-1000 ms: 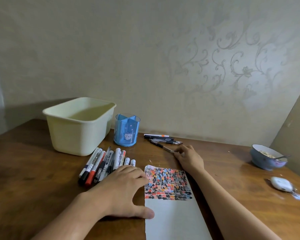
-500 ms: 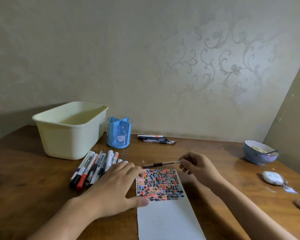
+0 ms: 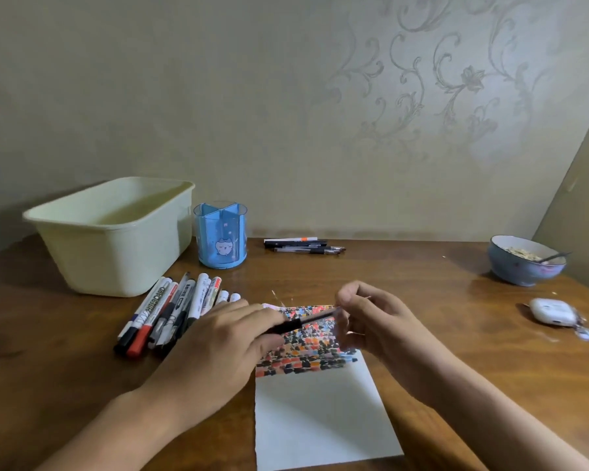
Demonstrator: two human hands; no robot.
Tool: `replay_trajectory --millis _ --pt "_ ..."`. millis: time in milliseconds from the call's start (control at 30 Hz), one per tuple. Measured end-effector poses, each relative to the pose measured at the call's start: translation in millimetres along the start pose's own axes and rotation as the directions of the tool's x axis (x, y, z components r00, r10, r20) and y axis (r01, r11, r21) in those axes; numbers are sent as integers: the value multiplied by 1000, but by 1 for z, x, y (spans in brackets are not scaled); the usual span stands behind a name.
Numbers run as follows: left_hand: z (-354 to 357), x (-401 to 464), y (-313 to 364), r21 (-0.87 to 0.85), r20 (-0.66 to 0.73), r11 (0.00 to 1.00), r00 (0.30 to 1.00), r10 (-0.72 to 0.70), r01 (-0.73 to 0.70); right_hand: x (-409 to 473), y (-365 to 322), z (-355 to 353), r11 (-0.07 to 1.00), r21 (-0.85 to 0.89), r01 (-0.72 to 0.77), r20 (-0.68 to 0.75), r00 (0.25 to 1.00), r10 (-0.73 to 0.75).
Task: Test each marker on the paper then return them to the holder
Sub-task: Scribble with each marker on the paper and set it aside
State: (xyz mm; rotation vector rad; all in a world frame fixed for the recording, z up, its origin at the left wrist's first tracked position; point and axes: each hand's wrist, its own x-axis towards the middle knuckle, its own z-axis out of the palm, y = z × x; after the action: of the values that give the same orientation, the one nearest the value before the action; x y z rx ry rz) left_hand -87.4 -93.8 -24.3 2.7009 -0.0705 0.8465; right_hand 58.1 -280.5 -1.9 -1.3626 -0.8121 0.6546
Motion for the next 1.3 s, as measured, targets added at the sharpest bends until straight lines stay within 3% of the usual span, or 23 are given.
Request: replay_trajectory --millis 267,400,533,633,900,1067,1133,1300 --pt "1 -2 10 -140 37 989 998 -51 56 -3 5 15 996 -68 -62 94 993 68" --pt "1 -1 7 -169 122 982 990 -64 84 1 4 5 992 -111 -67 157 984 84" --pt "-19 3 -11 -176 40 961 977 -210 214 8 -7 -40 999 -37 -39 -75 997 36" --pt "-30 6 -10 -205 -19 955 975 -222 214 10 -6 -55 990 -110 -85 -83 994 76" --pt "-13 -2 -7 77 274 982 943 -189 174 11 12 -41 935 -341 -95 -65 995 77" --pt "-11 -3 -8 401 530 915 804 -270 43 12 15 -37 856 -504 -117 -86 993 85" --pt "-11 -2 -6 418 561 906 766 -313 64 11 14 -37 849 -516 -111 -63 994 92" --pt "-12 -1 -7 429 551 895 750 -366 121 11 16 -38 773 -633 -50 -11 998 55"
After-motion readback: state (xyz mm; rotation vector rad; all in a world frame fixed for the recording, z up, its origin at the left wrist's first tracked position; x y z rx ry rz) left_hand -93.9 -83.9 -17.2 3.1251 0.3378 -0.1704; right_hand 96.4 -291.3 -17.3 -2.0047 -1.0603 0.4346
